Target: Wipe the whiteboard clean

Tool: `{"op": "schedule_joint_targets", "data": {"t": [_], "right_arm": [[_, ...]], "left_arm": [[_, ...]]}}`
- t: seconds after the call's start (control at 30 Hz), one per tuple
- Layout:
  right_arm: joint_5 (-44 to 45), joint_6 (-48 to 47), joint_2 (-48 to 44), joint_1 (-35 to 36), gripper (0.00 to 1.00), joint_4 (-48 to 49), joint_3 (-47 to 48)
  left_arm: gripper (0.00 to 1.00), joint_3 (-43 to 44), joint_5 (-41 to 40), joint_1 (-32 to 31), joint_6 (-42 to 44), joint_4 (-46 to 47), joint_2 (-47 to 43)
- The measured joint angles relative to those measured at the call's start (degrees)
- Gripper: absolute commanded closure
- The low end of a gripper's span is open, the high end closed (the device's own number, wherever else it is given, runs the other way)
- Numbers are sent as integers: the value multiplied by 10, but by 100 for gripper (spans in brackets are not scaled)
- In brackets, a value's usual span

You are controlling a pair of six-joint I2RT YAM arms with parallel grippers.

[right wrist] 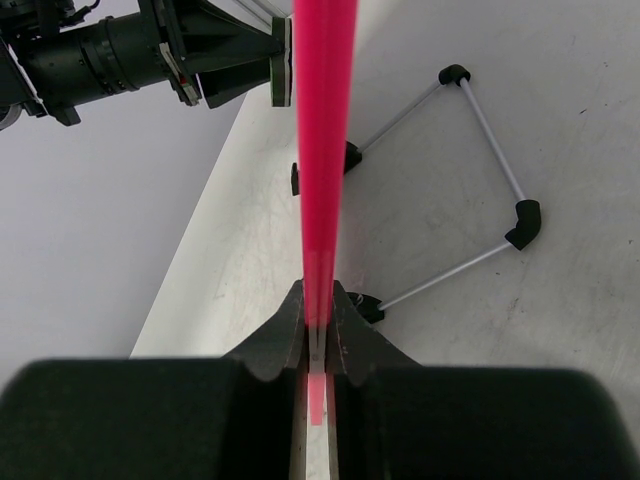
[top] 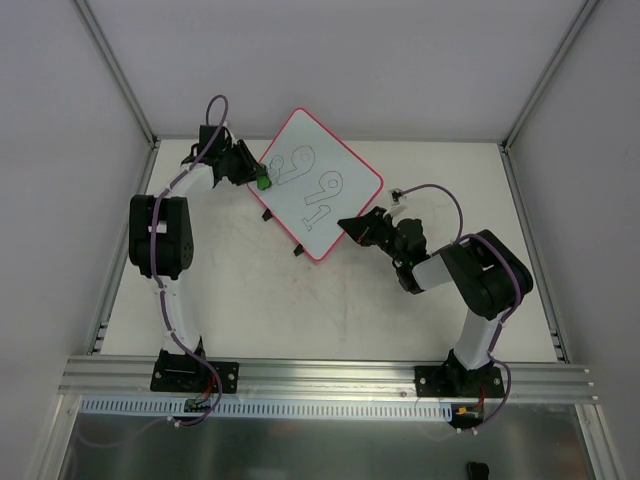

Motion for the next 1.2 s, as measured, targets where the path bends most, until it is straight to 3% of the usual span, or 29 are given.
{"op": "schedule_joint_targets", "data": {"t": [0.6,1.2], "right_arm": [[-1,11,0,2,100,6,0],[-5,27,0,3,100,12,0]], "left_arm": [[100,83,3,-14,0,-6,68],[100,97,-44,-114,31,10,40]]}}
